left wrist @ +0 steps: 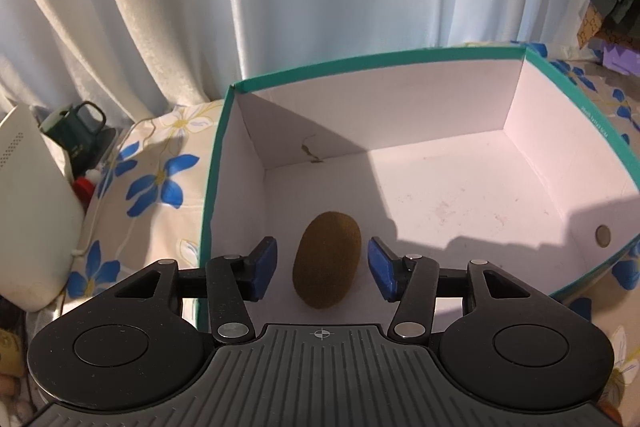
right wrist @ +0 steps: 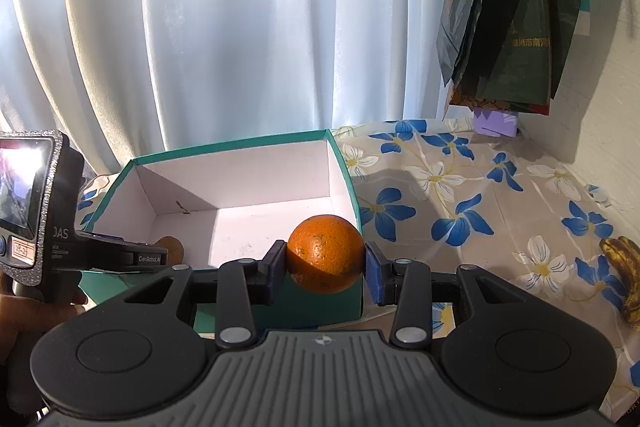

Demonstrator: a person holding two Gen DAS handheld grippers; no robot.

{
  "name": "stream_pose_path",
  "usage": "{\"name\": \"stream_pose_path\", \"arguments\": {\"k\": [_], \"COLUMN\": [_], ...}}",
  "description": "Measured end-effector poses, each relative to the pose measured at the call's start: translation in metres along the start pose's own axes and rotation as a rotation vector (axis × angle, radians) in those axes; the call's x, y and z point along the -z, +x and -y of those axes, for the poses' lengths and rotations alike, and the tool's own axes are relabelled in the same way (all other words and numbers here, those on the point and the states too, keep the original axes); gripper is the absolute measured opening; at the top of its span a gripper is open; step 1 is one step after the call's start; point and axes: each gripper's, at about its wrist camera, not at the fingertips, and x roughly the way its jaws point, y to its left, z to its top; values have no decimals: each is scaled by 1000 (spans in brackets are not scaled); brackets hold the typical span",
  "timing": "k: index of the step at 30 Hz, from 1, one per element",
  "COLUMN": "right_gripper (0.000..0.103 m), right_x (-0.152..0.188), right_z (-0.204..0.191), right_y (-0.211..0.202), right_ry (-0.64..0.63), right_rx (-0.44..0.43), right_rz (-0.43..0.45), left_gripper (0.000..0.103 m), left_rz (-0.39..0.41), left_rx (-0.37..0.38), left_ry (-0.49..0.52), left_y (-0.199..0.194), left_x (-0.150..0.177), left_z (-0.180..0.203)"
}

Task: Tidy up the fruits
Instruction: 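Lower the orange into the box and open the right tool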

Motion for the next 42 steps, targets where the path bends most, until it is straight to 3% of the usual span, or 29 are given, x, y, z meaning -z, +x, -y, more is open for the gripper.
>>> {"name": "stream_pose_path", "arguments": {"k": [3,9,20,26,38,42], "right_gripper": [40,40,40,40,41,47], "right_x": [-3,-10,-8,-3,-1,-1], "right_z": [1,2,-9,-8,-8,-8], "right_y": [4,17,61,85,92,89], "right_ry": [-13,-38,-120,-136,-152,-154], "right_rx": [4,8,-65,-72,-74,-73], "right_rz": [6,26,21,-34,-47,-39], "left_gripper": [80,94,94,95,96,96], "left_rz": [46,148,80,49,-4,-8], "left_rx": [43,56,-10,-41,-63,-61], "left_ry": [-42,-123,-199,-212,-177,-174], "left_y": [-25,-76,-71,-68,-61,-63], "left_x": [2,18,31,40,50,53], "left_z": [-7,-27,-46,-50,-43,-43]}}
